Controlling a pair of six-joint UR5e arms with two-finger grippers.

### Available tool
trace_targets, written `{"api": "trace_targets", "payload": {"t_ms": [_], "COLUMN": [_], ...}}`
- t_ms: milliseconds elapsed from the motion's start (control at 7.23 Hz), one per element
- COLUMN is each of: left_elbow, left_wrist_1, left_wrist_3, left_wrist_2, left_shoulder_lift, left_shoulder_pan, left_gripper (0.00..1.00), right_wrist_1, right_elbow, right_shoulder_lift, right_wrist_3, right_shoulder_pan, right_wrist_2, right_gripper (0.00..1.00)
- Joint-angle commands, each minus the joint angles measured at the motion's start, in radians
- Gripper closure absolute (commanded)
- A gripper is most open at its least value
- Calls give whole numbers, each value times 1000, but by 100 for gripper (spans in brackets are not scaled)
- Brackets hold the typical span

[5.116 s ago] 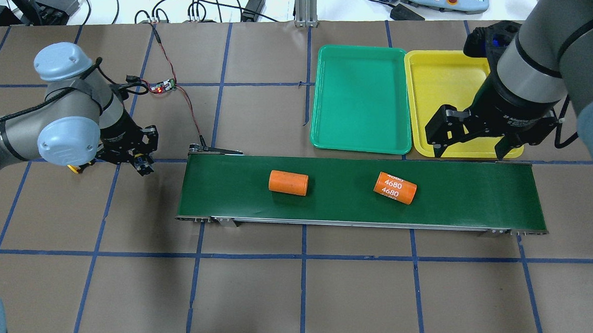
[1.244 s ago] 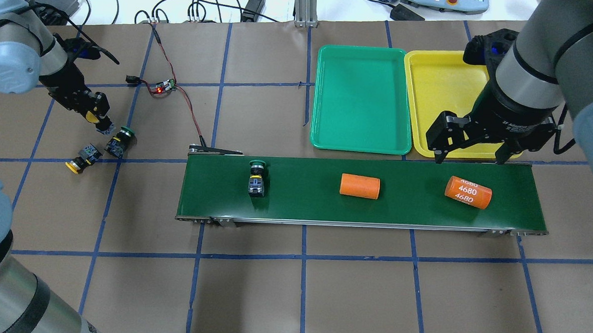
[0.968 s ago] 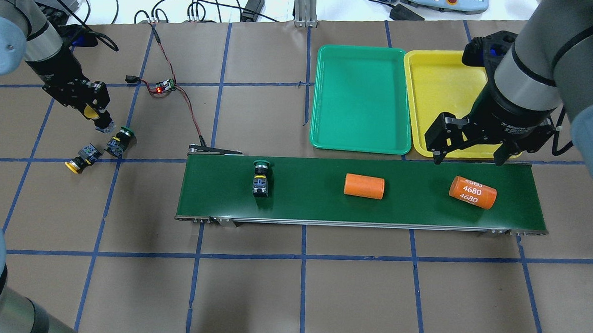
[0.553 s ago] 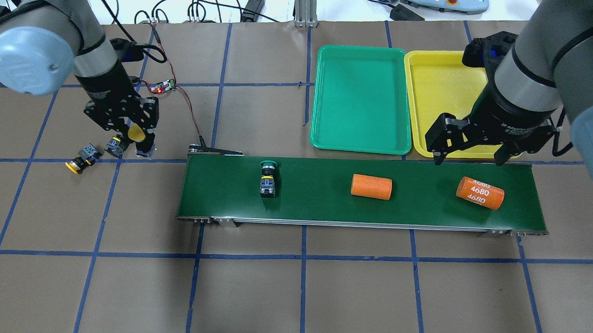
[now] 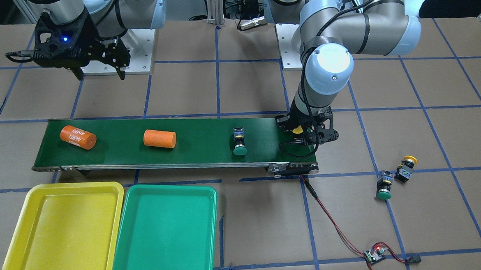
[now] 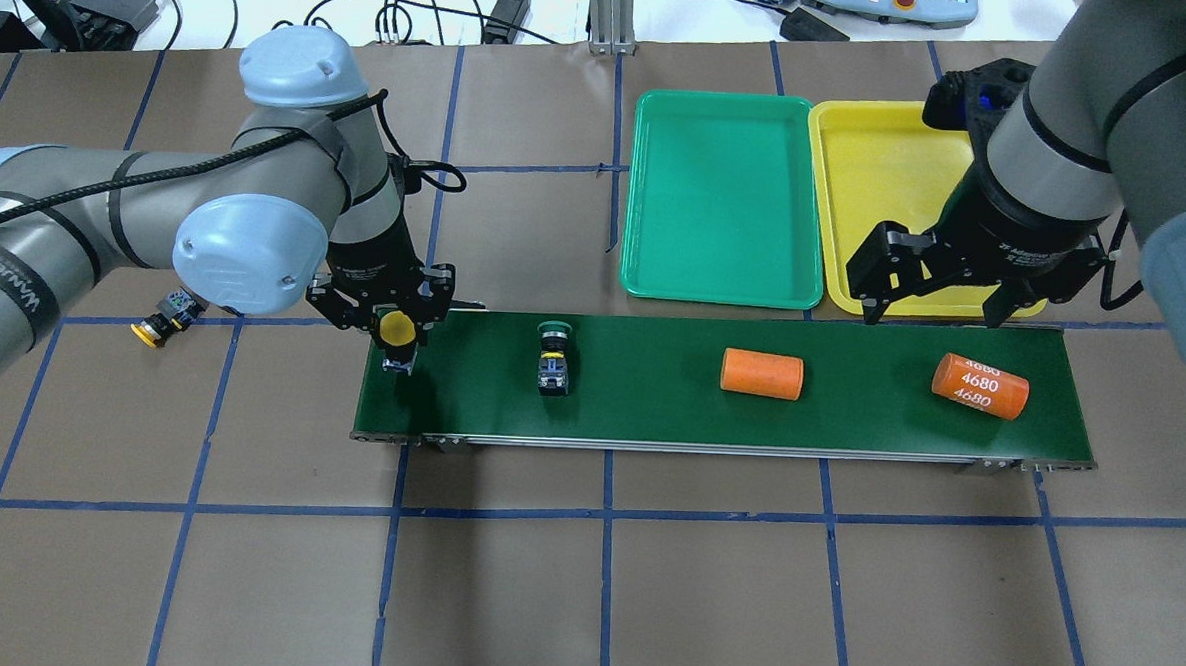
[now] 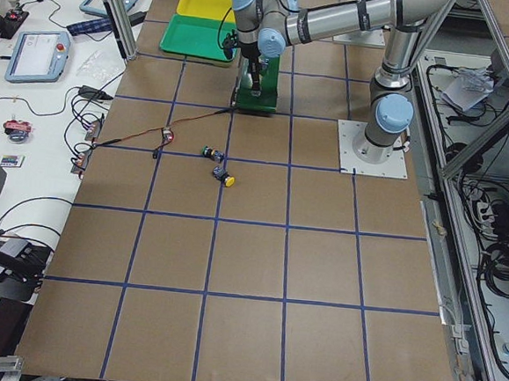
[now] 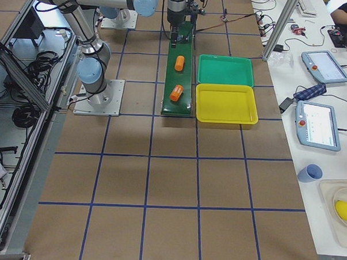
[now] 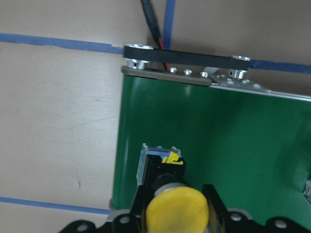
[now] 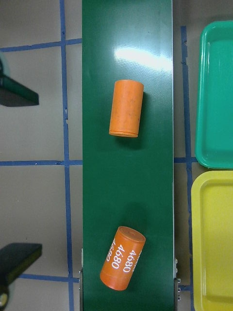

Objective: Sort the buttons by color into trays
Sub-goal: 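Carry the yellow-capped button onto the belt and release it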

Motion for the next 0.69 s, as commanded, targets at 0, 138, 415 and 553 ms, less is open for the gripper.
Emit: {"api": "trace_targets", "payload": {"t_ms": [0,138,415,553], "left_elbow": [-7,-10,-7,-7], "left_wrist_1": [18,21,22,33], "left_wrist_3": [-21,-47,-75,-143], "left_wrist_2": [62,96,99,95], "left_shoulder_lift": [12,-13,-29,-37], "left_shoulder_pan": [-13,-23,-61,-90], "left_gripper": [100,100,92,87], "right_wrist_1": [-1,1,-1,1], "right_elbow": [0,0,0,0], "right_shoulder_lift": [0,0,0,-1], "right_wrist_3": [0,0,0,-1], "right_shoulder_pan": [2,2,2,2], "right_wrist_2": [3,2,3,-2], "right_gripper": [0,0,0,0]}}
